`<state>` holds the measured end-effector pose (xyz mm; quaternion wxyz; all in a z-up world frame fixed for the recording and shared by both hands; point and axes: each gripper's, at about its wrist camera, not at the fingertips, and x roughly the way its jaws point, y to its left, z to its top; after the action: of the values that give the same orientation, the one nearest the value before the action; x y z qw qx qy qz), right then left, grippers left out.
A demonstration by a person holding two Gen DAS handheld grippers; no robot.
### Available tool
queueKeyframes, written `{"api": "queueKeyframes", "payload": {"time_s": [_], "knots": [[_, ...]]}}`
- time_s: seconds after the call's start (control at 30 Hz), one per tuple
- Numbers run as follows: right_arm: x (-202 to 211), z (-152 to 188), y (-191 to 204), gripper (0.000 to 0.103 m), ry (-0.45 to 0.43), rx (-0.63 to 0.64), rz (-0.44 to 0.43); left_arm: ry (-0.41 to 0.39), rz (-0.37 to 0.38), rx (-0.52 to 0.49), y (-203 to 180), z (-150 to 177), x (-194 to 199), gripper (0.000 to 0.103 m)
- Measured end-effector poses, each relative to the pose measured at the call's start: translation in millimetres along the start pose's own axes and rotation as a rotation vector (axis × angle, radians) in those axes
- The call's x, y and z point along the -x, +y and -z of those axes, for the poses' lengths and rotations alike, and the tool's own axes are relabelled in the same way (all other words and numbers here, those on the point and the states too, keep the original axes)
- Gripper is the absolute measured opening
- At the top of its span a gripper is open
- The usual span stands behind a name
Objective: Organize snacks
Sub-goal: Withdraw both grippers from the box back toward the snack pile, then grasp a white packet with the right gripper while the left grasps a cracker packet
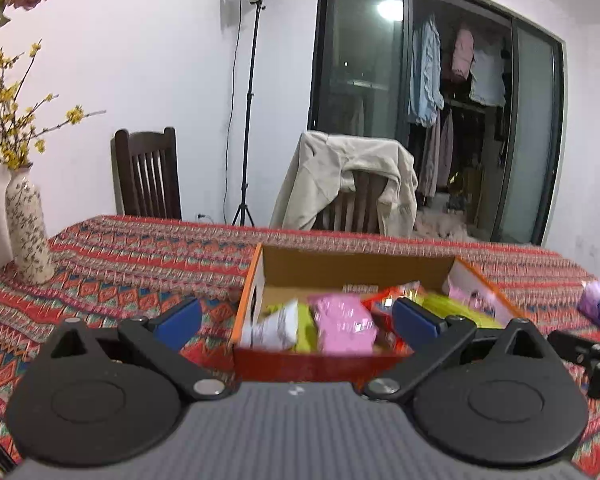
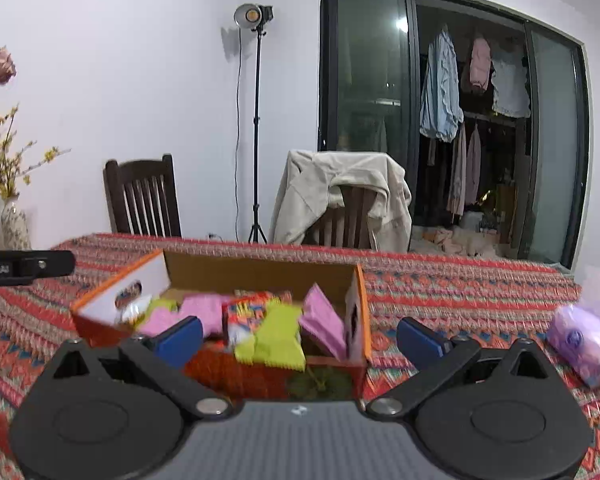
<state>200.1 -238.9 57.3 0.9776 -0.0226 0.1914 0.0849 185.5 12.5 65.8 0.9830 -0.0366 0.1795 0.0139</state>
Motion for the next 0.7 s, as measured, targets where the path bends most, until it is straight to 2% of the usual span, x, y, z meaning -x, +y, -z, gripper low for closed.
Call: {"api": "queueKeyframes", "payload": {"time_s": [0.17, 0.33, 0.47, 0.6, 0.67, 0.7], "knots": [[7, 33, -12, 0.103, 0.071, -0.016, -0.015, 0.04, -0.009, 0.002, 12, 30, 8, 0.103], [10, 59, -20, 0.103, 0.111, -0.003, 0.008, 0.06, -0.048, 0.002, 24, 50, 8, 0.103], [9, 66, -26, 0.103, 0.143, -0.004, 0.005, 0.077, -0.077, 0.025, 33, 61, 0, 0.103], [6, 65, -31, 0.103, 0.159, 0.007, 0.038, 0.071, -0.084, 0.041, 38, 63, -4, 0.103], [0, 61, -36, 0.101, 0.173, 0.004, 0.059, 0.07, -0.094, 0.038, 36, 64, -4, 0.103], [-4, 60, -38, 0.097, 0.18, 0.0, 0.069, 0.068, -0.095, 0.037, 37, 64, -4, 0.103]]}}
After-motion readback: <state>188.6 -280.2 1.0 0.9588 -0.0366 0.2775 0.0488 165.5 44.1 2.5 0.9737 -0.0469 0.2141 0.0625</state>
